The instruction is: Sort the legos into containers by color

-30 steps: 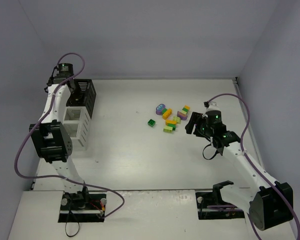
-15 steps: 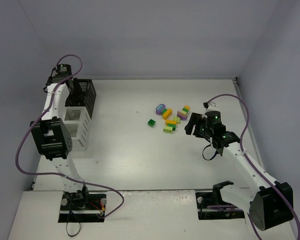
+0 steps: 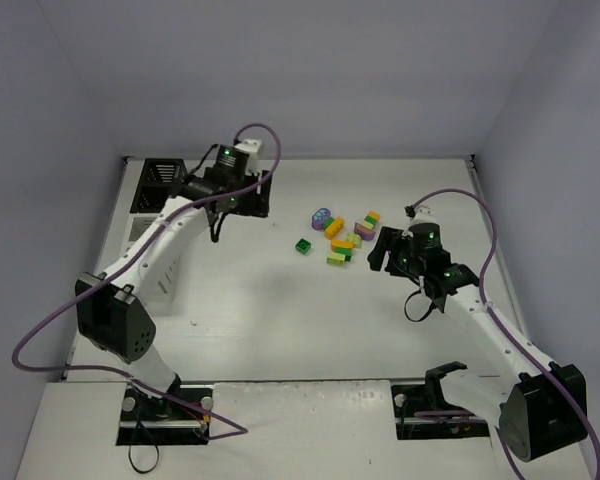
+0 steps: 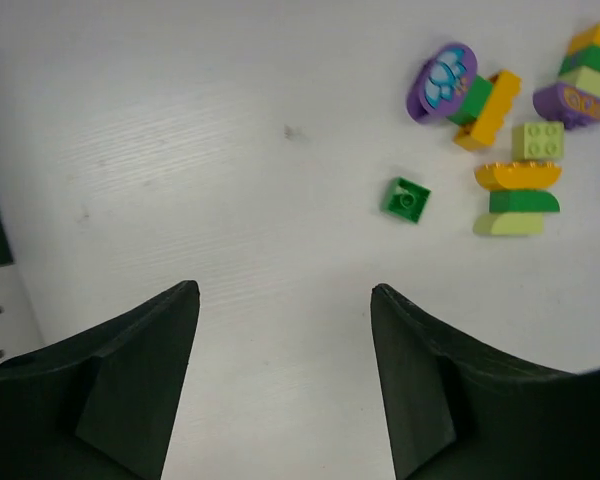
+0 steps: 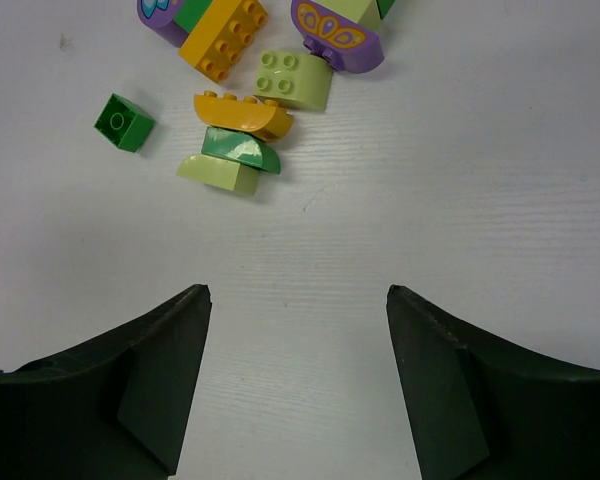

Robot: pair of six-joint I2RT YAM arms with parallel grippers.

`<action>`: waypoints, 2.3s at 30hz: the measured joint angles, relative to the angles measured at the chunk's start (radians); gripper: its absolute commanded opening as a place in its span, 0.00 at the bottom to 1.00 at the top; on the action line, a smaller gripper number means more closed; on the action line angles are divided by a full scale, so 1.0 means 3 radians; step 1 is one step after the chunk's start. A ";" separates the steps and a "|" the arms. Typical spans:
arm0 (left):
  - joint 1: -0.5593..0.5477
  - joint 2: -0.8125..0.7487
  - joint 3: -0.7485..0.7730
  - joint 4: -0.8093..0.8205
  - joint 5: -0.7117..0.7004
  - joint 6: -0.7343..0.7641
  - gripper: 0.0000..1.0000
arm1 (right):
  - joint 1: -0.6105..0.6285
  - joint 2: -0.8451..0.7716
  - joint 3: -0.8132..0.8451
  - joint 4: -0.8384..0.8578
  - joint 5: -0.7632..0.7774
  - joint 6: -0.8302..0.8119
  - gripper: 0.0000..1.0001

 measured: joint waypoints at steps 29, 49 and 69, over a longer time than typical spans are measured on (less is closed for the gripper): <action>-0.0916 0.2057 0.0713 0.0296 -0.0244 0.0239 0.36 | 0.0023 -0.0081 -0.0005 -0.0004 0.0000 -0.0025 0.75; -0.0342 0.0132 -0.0046 0.0169 -0.0881 0.0067 0.11 | 0.0089 -0.0081 -0.0006 -0.0006 -0.0003 -0.0028 0.74; 0.1495 -0.0559 -0.0964 0.0005 -0.0941 -0.0132 0.23 | 0.0113 -0.0137 -0.0051 0.0057 -0.0146 -0.0062 0.73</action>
